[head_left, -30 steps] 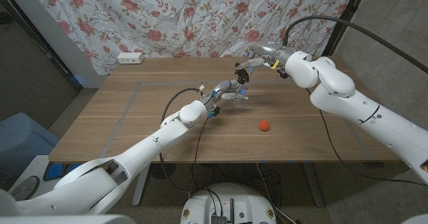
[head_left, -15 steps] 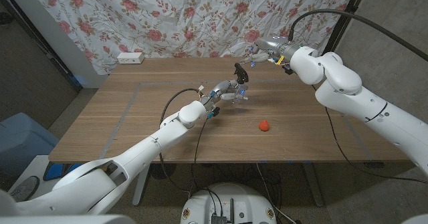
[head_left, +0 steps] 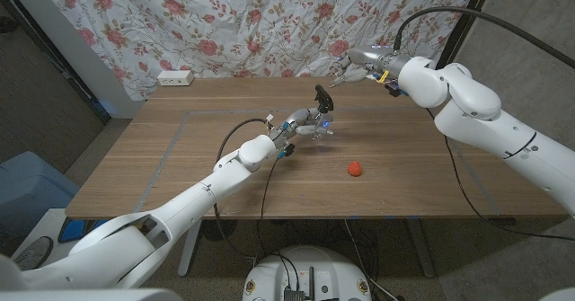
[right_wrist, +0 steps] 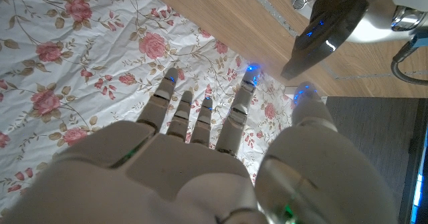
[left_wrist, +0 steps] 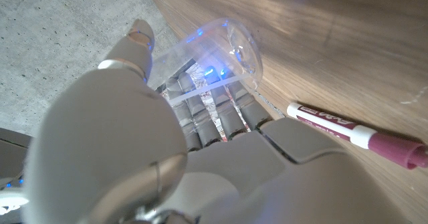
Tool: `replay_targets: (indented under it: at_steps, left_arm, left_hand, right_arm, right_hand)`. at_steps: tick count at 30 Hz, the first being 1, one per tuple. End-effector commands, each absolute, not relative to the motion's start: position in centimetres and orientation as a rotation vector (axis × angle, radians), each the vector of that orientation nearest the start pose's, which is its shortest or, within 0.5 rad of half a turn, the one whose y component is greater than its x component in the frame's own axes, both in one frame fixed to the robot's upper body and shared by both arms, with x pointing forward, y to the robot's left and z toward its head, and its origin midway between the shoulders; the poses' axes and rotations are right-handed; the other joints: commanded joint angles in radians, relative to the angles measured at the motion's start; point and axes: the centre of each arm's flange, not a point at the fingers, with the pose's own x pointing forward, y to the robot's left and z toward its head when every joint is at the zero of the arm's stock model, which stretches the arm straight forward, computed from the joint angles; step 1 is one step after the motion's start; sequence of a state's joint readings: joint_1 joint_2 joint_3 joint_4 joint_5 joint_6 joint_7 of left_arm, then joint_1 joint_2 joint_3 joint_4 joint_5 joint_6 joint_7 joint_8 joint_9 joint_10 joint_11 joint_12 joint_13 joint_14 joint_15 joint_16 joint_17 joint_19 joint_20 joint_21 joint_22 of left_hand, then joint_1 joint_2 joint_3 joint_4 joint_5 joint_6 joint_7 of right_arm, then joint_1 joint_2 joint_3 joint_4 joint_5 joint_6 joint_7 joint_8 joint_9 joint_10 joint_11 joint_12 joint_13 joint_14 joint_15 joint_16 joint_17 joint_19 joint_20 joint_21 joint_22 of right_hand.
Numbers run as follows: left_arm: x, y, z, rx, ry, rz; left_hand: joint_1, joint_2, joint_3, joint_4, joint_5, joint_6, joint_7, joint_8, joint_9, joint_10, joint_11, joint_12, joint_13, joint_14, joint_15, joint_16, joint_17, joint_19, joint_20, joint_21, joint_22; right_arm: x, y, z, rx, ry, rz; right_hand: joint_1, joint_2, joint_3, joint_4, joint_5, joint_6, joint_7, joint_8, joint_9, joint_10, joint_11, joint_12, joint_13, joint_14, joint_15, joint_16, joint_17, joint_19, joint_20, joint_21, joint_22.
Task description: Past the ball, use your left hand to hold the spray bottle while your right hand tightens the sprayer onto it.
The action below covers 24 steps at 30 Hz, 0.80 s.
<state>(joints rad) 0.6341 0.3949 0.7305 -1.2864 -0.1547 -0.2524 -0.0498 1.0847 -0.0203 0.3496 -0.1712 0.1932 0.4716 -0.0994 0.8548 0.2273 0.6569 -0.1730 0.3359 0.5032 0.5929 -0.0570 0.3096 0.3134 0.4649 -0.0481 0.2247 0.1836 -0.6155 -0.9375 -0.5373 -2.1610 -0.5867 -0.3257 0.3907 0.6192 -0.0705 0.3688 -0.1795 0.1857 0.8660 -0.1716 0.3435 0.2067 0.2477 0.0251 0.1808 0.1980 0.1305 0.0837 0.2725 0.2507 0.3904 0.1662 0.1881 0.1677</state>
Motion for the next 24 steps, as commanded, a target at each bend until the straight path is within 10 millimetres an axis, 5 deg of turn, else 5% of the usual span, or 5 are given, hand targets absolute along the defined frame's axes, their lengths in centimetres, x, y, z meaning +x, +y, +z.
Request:
replay_targets:
  at_steps: [1,15,24]
  left_arm:
    - [64.7,8.31,-1.83,0.547,-0.656,-0.548]
    - [64.79,8.21,-1.62,0.558,-0.646,-0.576]
    - [64.91,8.02,-1.8,0.561,-0.64,-0.59]
  left_hand:
    - [-0.03,0.129,0.011,0.005,0.008,0.02,0.012,0.009,0.003,0.014,-0.002,0.0,0.003,0.008,-0.134,0.0,0.002,0.0,-0.003,0.0,0.002]
    - [-0.031,0.13,0.012,0.004,0.008,0.019,0.011,0.013,0.002,0.014,-0.003,-0.003,0.004,0.009,-0.134,-0.002,0.002,0.001,-0.003,0.0,0.002]
    - [-0.033,0.131,0.012,0.004,0.007,0.021,0.013,0.016,0.001,0.02,-0.002,-0.003,0.005,0.011,-0.134,-0.002,0.003,0.001,-0.003,0.0,0.002]
  right_arm:
    - [49.81,-19.12,15.46,-1.667,-0.746,0.081]
    - [50.32,-19.31,15.92,-1.754,-0.774,0.156]
    - [50.73,-19.53,16.0,-1.775,-0.817,0.204]
  right_hand:
    - [0.051,-0.009,0.008,-0.002,0.011,-0.048,-0.025,-0.014,0.007,-0.036,-0.001,-0.003,0.002,-0.026,0.008,-0.012,0.002,-0.013,0.003,-0.004,0.003]
    - [0.176,-0.004,0.038,0.007,0.02,-0.27,-0.05,-0.09,0.017,-0.237,-0.01,-0.005,0.004,-0.147,0.046,-0.052,0.015,-0.088,0.001,-0.007,0.002]
    - [0.23,-0.009,0.05,0.0,0.028,-0.318,-0.05,-0.106,0.017,-0.308,-0.01,-0.006,0.004,-0.184,0.064,-0.063,0.012,-0.122,-0.003,-0.01,0.001]
